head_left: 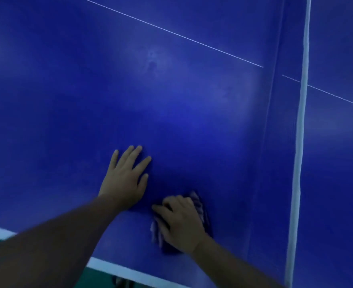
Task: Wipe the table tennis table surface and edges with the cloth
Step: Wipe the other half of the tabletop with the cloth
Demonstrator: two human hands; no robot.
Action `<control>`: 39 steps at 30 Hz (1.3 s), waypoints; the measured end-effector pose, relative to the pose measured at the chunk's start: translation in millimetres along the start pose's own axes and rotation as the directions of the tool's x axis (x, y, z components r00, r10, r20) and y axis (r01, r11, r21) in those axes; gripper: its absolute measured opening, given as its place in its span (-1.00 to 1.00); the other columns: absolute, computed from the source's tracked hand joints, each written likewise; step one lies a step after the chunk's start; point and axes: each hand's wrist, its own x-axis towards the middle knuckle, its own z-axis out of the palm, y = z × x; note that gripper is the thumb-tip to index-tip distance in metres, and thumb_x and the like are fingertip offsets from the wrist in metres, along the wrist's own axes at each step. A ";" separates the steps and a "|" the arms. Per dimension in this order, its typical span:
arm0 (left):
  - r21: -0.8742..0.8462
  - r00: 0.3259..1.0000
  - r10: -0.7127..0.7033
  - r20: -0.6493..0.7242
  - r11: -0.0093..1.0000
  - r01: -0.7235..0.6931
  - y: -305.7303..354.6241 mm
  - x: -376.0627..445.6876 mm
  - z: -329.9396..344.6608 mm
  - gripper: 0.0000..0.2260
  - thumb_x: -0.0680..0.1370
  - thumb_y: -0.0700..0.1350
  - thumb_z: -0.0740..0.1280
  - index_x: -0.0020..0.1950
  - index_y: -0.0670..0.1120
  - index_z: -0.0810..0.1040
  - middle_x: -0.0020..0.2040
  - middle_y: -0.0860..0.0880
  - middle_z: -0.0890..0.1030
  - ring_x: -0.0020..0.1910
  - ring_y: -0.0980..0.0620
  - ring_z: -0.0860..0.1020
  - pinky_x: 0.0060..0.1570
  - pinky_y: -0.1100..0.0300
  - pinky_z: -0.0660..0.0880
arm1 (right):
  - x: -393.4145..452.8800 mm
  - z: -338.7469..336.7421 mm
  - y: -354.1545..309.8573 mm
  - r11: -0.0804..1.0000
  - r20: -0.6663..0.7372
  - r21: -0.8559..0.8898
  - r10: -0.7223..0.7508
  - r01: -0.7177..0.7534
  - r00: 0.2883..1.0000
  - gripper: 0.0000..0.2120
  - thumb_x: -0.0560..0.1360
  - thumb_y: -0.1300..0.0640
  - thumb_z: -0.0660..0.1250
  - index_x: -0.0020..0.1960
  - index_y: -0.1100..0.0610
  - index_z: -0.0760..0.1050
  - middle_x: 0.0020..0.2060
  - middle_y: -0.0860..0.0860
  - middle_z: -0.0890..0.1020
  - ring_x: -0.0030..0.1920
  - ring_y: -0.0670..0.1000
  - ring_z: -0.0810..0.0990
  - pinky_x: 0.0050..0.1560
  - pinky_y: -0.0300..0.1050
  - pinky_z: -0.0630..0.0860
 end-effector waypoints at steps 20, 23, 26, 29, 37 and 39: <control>-0.025 0.976 -0.004 0.218 1.000 0.010 -7.9 -74.8 28.3 -0.38 0.65 0.23 -0.04 0.63 0.16 -0.25 0.60 -0.03 -0.41 0.53 -0.06 -0.49 0.47 -0.18 -0.42 | -79.3 8.7 -41.3 0.897 -0.198 -0.230 0.338 -0.378 0.920 -0.81 0.56 0.10 0.37 0.13 0.11 0.67 -0.12 0.05 0.57 -0.20 0.11 0.53 -0.22 0.08 0.50; 0.025 0.972 -0.051 0.228 0.999 0.046 3.1 -75.0 21.3 -0.37 0.63 0.18 -0.02 0.64 0.13 -0.22 0.63 -0.06 -0.33 0.58 -0.12 -0.37 0.52 -0.25 -0.27 | -71.8 22.0 -58.8 0.708 -0.359 -0.108 0.627 -0.698 0.691 -0.79 0.57 0.10 0.37 0.15 0.12 0.67 -0.07 0.08 0.57 -0.14 0.15 0.56 -0.15 0.08 0.52; 0.081 0.986 0.023 0.167 0.996 -0.036 13.8 -77.3 20.1 -0.40 0.63 0.12 0.02 0.65 0.09 -0.11 0.64 -0.10 -0.26 0.60 -0.18 -0.30 0.52 -0.29 -0.19 | -94.3 37.3 -79.1 0.862 -0.261 -0.198 0.413 -0.467 0.873 -0.74 0.58 0.03 0.26 0.13 0.09 0.65 -0.12 0.04 0.55 -0.22 0.10 0.51 -0.25 0.02 0.45; 0.148 0.911 0.348 0.223 0.911 -0.385 22.2 -78.4 30.8 -0.44 0.66 0.10 -0.02 0.65 0.08 -0.08 0.65 -0.09 -0.22 0.61 -0.16 -0.28 0.52 -0.25 -0.24 | -104.6 22.0 -55.8 0.893 -0.217 -0.241 0.332 -0.380 0.918 -0.78 0.57 0.06 0.34 0.14 0.10 0.66 -0.13 0.04 0.56 -0.23 0.10 0.51 -0.23 0.02 0.46; 0.069 0.940 0.292 0.173 0.949 -0.308 44.1 -44.5 32.5 -0.45 0.64 0.18 -0.07 0.63 0.07 0.10 0.66 -0.07 0.03 0.63 -0.13 -0.08 0.55 -0.25 -0.13 | -74.2 16.7 -34.8 0.361 -0.560 0.074 0.786 -0.929 0.261 -0.79 0.54 0.15 0.43 0.16 0.16 0.66 0.00 0.19 0.60 -0.07 0.23 0.57 -0.10 0.14 0.53; 0.061 0.946 0.286 0.155 0.953 -0.298 46.2 -38.0 30.6 -0.44 0.63 0.19 -0.03 0.61 0.06 0.18 0.63 -0.08 0.13 0.62 -0.15 0.02 0.55 -0.27 -0.08 | -83.4 19.9 -38.2 0.276 -0.575 0.181 0.809 -0.944 0.126 -0.78 0.55 0.17 0.42 0.17 0.18 0.66 0.01 0.23 0.59 -0.03 0.27 0.56 -0.06 0.20 0.53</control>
